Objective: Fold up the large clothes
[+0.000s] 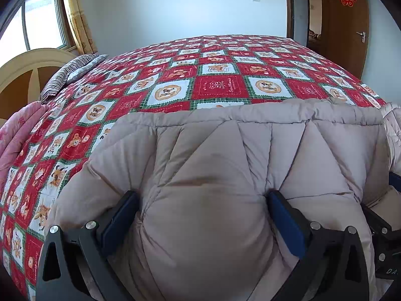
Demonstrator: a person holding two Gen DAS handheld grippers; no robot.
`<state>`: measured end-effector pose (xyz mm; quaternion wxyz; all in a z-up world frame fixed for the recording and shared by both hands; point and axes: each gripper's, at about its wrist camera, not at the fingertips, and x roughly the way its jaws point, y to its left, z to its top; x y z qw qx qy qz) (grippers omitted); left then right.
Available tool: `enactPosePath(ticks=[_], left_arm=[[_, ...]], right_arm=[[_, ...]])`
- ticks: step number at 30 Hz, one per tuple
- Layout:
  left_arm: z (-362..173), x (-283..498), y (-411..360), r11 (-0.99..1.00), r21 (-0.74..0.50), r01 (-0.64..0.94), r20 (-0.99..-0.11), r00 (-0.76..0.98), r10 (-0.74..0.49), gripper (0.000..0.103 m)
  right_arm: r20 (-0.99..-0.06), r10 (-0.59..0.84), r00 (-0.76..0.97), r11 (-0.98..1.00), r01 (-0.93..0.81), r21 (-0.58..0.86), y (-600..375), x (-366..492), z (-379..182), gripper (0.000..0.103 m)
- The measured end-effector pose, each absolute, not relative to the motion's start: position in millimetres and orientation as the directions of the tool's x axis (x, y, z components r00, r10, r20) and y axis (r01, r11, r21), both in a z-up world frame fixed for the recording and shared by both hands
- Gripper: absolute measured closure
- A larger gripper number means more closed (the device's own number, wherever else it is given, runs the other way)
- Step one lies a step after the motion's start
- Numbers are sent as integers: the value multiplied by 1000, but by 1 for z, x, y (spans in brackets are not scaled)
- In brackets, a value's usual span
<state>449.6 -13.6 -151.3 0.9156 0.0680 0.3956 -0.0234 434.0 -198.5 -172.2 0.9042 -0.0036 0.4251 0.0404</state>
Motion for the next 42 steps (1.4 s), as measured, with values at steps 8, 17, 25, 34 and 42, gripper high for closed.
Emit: enactPosePath(ticks=[8, 17, 25, 34, 42], left_arm=[[-139, 447, -19, 979, 189, 73, -742, 664, 94, 1], [-120, 349, -17, 979, 178, 95, -684, 728, 54, 1], [-153, 350, -19, 980, 193, 39, -650, 754, 97, 1], [-155, 351, -20, 980, 195, 38, -654, 749, 101, 1], [-155, 351, -22, 978, 206, 38, -654, 749, 109, 1]], right_arm=[[-785, 47, 618, 997, -79, -2, -196, 435, -169, 0], [-670, 45, 741, 998, -67, -7, -183, 345, -128, 1], [-707, -5, 708, 996, -61, -69, -172, 353, -164, 0], [-720, -14, 694, 995, -59, -76, -170, 356, -169, 0], [-722, -38, 690, 993, -56, -106, -165, 357, -171, 0]])
